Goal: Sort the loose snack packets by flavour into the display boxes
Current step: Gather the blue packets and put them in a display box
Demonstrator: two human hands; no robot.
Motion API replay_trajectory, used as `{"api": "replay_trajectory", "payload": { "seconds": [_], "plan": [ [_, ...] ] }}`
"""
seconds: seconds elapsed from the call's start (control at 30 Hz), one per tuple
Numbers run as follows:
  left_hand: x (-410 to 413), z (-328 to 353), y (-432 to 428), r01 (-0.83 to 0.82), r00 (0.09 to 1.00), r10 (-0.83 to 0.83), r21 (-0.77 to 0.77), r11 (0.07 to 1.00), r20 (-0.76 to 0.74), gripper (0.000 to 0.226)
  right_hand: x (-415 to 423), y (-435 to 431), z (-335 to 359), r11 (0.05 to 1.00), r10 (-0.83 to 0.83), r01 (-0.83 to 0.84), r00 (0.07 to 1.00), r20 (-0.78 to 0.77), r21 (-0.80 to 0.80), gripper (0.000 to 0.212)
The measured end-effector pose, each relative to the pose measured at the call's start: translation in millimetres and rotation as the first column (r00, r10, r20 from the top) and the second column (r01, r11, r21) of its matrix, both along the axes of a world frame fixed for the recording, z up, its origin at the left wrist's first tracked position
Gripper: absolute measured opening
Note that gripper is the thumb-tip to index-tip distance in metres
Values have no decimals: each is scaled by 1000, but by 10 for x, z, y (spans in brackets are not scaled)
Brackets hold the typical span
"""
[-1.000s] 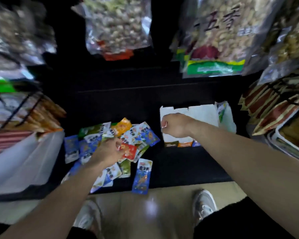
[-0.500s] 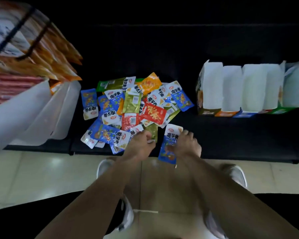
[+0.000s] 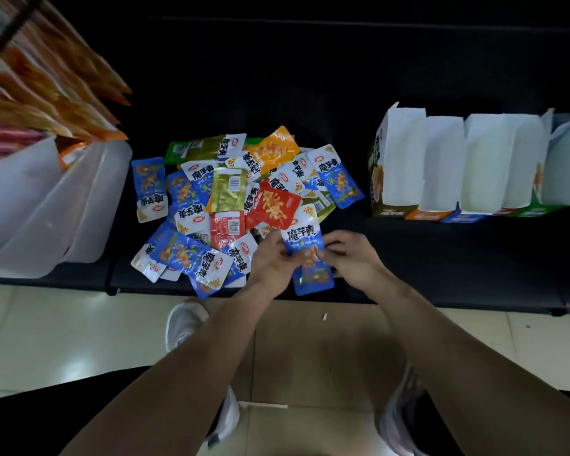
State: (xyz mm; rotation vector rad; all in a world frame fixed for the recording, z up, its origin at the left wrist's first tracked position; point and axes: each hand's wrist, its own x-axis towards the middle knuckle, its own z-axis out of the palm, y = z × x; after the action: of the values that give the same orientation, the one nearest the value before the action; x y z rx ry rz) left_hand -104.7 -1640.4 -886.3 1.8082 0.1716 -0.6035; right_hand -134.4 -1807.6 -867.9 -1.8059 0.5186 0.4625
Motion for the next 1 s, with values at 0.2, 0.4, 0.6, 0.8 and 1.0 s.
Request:
{"api": "replay_trajectory", "payload": {
  "seconds": [0.2, 0.4, 0.6, 0.8, 1.0],
  "plan": [
    [188, -14, 159, -19, 999, 12, 178, 984, 44, 31, 602, -180, -87, 765, 309, -274, 950, -40, -582, 64],
    [200, -27, 197, 138, 987, -114, 240, 961, -110, 17, 531, -229, -343, 563, 416, -468, 873, -256, -682, 80],
    [57, 46, 151, 256, 958, -226, 173, 951, -175, 19, -162, -177, -322, 534, 282, -295, 946, -163, -792, 61],
    [-70, 86, 206, 213, 970, -192, 141, 967, -151, 31, -166, -211, -280, 580, 39, -267, 953, -301, -770, 80],
    [-174, 95, 171, 151, 978, -129, 130, 980, -166, 18, -304, -352, -205, 781, -64, -160, 941, -332, -604, 66]
  ]
}}
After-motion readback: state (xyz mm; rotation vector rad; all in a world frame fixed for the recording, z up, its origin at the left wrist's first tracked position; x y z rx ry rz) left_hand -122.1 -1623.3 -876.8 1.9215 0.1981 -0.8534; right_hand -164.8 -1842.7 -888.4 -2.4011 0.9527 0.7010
